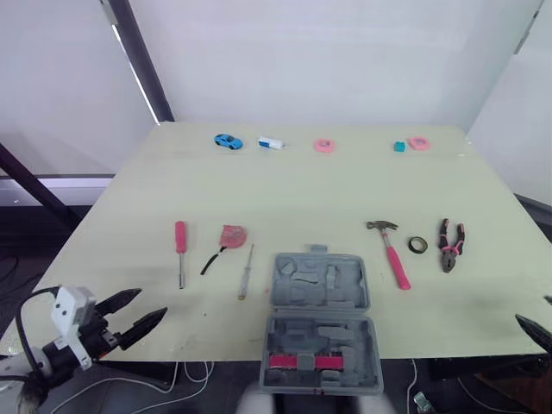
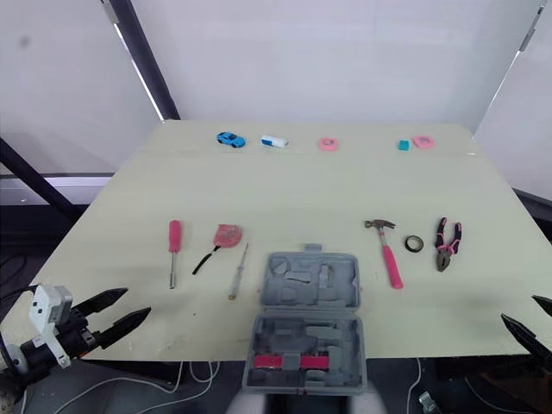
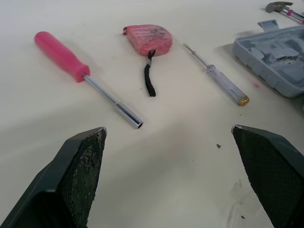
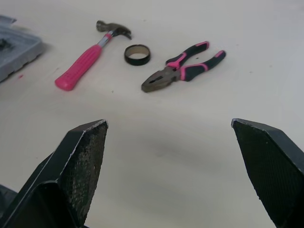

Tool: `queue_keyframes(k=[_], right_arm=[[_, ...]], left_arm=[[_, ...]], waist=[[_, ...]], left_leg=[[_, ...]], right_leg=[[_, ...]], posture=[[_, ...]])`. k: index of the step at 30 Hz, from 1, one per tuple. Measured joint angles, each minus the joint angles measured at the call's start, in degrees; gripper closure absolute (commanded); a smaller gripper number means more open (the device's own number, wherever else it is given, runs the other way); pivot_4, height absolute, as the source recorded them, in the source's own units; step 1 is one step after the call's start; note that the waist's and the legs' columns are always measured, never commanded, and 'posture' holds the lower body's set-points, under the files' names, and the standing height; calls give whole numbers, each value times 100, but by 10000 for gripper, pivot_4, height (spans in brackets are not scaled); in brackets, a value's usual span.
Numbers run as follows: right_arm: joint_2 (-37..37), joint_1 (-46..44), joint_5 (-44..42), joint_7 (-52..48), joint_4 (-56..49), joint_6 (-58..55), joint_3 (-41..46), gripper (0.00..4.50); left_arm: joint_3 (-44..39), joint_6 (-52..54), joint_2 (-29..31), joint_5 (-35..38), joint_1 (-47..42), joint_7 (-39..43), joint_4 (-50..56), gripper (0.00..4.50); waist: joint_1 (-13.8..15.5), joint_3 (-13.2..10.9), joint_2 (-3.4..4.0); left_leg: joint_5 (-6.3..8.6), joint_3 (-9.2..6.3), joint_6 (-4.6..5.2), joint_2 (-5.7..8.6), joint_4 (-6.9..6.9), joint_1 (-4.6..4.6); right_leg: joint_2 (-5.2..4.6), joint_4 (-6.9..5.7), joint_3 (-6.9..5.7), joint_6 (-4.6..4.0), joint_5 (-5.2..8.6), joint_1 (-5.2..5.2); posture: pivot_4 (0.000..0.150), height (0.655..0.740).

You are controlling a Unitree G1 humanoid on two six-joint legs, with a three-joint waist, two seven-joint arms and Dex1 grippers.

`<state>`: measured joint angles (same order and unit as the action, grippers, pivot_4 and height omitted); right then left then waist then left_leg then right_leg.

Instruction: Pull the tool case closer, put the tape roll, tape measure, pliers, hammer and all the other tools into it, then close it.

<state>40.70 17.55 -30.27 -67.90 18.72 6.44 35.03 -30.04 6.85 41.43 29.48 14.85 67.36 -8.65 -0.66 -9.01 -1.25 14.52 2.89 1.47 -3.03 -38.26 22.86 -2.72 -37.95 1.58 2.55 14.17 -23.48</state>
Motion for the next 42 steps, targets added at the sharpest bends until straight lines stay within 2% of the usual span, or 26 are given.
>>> queue_keyframes(k=[8,13,16,20,22,24,31,36,42], right_arm=[[458,-331,140,228,-1374,-1049,-829,1048],[1342,-1383,785,383,-1578,-1775,-1729,1048],[1704,-2326,1279,308,-1476,-2024,-2460,1048],[1795,-3863,1933,-168,-917,-2234,-3617,1048],[1773,-4274,2159,-337,-703,-2231,-3958,1048],[1590,-5043,2688,-543,-140,-2058,-4584,1048],[1122,-6178,4034,-794,1087,-1240,-5792,1048],[837,-6631,4515,-811,1790,-848,-6146,1048],[118,-7300,5403,-528,3384,-147,-6797,1048]], left_arm=[[742,324,181,126,-838,403,595,0],[1343,711,173,319,-1491,700,828,0],[1653,883,94,383,-1870,747,923,0],[2010,1133,-72,478,-2284,736,1266,0],[2093,1168,-108,511,-2375,720,1395,0],[2192,1257,-208,564,-2488,628,1611,0],[2315,1467,-286,781,-2535,383,2339,0],[2360,1517,-276,807,-2438,276,2621,0],[2398,1462,-268,776,-2149,156,2957,0]], waist=[[-6,0,5],[-17,-1,5],[-11,-2,4],[-12,-6,3],[-8,-7,2],[-11,-9,2],[-15,-15,3],[-17,-15,5],[-34,-19,10]], left_leg=[[0,5,0,1,-1,1],[0,4,0,27,-1,2],[-1,4,1,30,-1,5],[-1,4,1,35,-2,13],[-1,5,1,36,-1,15],[-1,6,1,37,-1,19],[-1,3,0,38,-4,27],[-1,3,0,39,-4,27],[-2,6,0,39,-4,22]], right_leg=[[0,0,3,0,-1,-1],[6,-1,2,-1,-2,-2],[9,-1,0,-1,-2,-2],[9,1,0,0,-4,-3],[9,3,-3,6,-6,-3],[9,5,-6,4,-5,-4],[9,6,-10,20,-14,-7],[9,5,-11,20,-15,-6],[9,1,-9,18,-15,-6]], posture=[[1500,7400],[1500,7400],[1500,7400],[1500,7400],[1500,7400],[1500,7400],[1500,7400],[1500,7400],[1500,7400]])
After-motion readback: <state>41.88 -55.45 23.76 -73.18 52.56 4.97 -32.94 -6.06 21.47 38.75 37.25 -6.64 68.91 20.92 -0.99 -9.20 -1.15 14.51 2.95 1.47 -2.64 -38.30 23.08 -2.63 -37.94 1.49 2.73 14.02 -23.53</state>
